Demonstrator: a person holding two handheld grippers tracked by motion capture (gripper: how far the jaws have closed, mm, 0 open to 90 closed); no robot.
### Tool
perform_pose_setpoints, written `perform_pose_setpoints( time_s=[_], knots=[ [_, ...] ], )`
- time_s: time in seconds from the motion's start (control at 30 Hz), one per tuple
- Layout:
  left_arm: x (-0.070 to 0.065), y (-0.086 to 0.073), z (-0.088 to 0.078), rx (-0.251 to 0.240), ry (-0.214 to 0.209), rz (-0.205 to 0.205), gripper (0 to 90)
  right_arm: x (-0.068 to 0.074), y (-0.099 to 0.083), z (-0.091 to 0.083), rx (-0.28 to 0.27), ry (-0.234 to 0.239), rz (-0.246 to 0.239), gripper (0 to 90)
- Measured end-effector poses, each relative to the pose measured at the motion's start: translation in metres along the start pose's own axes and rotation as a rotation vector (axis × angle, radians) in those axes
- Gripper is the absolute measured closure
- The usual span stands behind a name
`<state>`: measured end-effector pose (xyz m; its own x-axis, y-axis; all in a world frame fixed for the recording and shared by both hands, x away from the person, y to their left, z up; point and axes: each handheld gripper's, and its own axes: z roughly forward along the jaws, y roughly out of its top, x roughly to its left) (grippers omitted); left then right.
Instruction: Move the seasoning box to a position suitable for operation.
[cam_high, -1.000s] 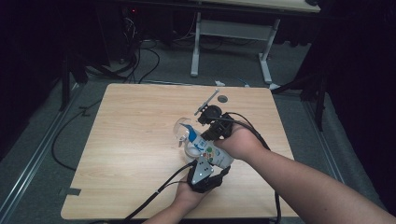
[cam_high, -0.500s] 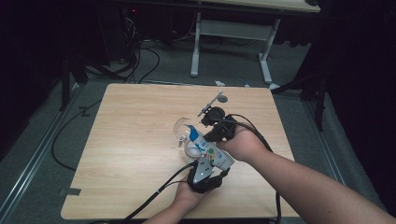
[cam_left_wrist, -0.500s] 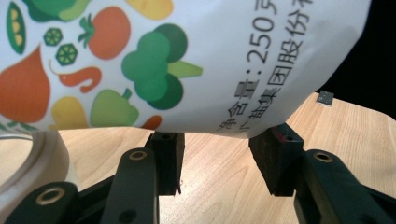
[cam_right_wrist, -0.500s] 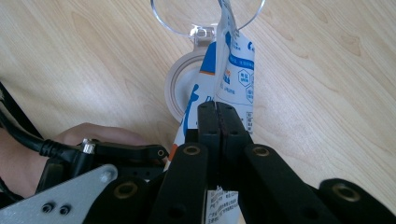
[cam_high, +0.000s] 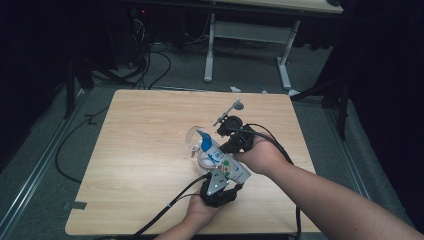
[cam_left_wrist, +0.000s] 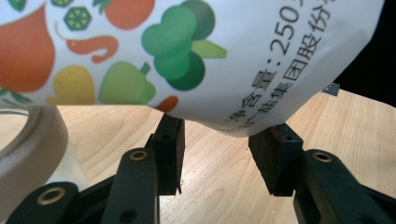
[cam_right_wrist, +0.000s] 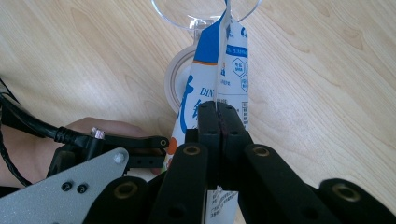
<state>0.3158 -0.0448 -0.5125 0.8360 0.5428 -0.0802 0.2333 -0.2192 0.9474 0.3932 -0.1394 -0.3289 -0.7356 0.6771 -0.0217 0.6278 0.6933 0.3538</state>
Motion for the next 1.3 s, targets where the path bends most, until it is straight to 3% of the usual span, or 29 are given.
perform_pose_setpoints(
  time_s=[0.83,1.3],
  knots=[
    [0.002,-0.006,-0.002,-0.001,0.013,-0.021,57.8,0.000,-0.003,-0.004,-0.009,-0.017,0.005,90.0],
    [0.002,-0.006,-0.013,-0.020,-0.008,-0.001,50.4,-0.002,-0.001,-0.007,-0.038,-0.010,0.017,90.0]
  ],
)
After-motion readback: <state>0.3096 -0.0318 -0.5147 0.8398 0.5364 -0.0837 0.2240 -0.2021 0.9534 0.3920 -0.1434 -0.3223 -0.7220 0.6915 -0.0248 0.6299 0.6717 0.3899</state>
